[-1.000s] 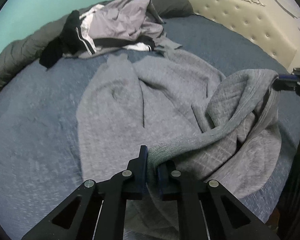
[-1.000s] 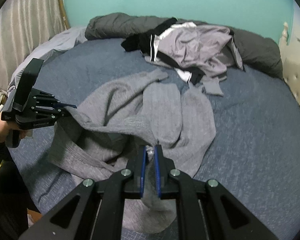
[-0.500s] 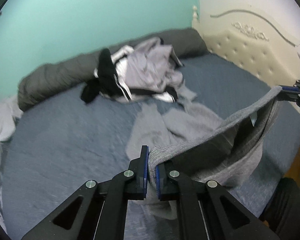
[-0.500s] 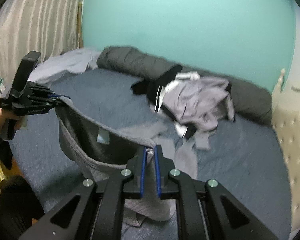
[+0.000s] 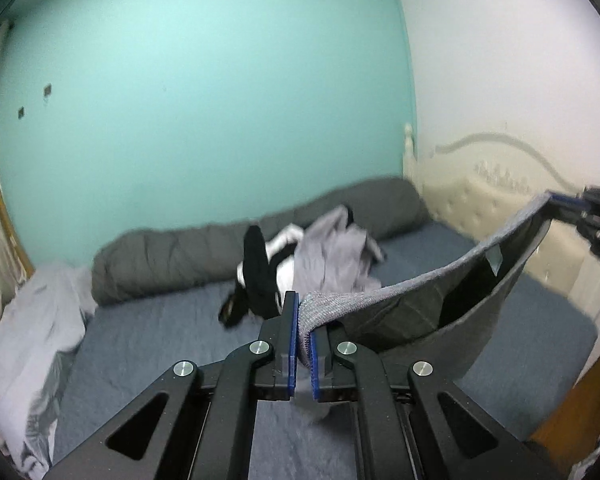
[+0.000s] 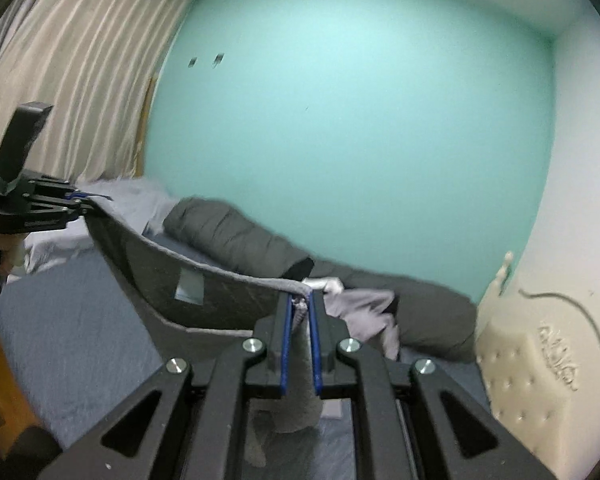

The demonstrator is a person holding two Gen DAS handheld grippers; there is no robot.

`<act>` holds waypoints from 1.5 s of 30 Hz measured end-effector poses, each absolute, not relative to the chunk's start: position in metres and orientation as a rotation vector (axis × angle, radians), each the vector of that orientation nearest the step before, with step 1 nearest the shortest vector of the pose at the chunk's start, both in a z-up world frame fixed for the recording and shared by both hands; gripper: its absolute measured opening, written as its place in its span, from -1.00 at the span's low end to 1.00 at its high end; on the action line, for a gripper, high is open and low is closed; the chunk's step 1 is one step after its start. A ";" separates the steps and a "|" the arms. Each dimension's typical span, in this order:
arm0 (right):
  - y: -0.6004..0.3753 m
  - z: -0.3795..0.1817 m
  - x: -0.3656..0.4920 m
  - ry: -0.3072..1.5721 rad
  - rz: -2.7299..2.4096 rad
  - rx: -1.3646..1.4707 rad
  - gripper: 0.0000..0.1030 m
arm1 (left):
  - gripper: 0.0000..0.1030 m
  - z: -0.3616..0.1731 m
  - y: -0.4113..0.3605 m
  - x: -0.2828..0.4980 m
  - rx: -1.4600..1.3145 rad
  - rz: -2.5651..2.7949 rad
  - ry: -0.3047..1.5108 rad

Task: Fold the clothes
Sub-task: 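Lift the sweatshirt again with both tools, holding it stretched between them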

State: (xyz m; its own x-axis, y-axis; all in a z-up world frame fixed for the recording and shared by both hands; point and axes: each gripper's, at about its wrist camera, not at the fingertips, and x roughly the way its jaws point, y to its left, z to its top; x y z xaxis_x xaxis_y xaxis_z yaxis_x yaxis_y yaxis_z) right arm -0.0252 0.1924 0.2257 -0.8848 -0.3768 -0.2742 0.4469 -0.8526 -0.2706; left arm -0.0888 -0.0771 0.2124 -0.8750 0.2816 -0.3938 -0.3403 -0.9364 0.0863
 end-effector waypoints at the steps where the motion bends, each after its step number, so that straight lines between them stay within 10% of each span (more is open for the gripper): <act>1: 0.194 0.239 -0.024 0.453 -2.663 0.275 -0.85 | -0.91 0.228 -0.077 -0.085 -0.522 2.761 0.211; 13: 0.199 0.296 -0.015 0.415 -2.668 0.211 -0.85 | -0.91 0.305 -0.084 -0.035 -0.415 2.759 0.163; 45: 0.146 0.056 -0.188 0.473 -2.507 0.747 -0.85 | -0.91 0.054 -0.081 -0.199 -0.936 2.645 0.074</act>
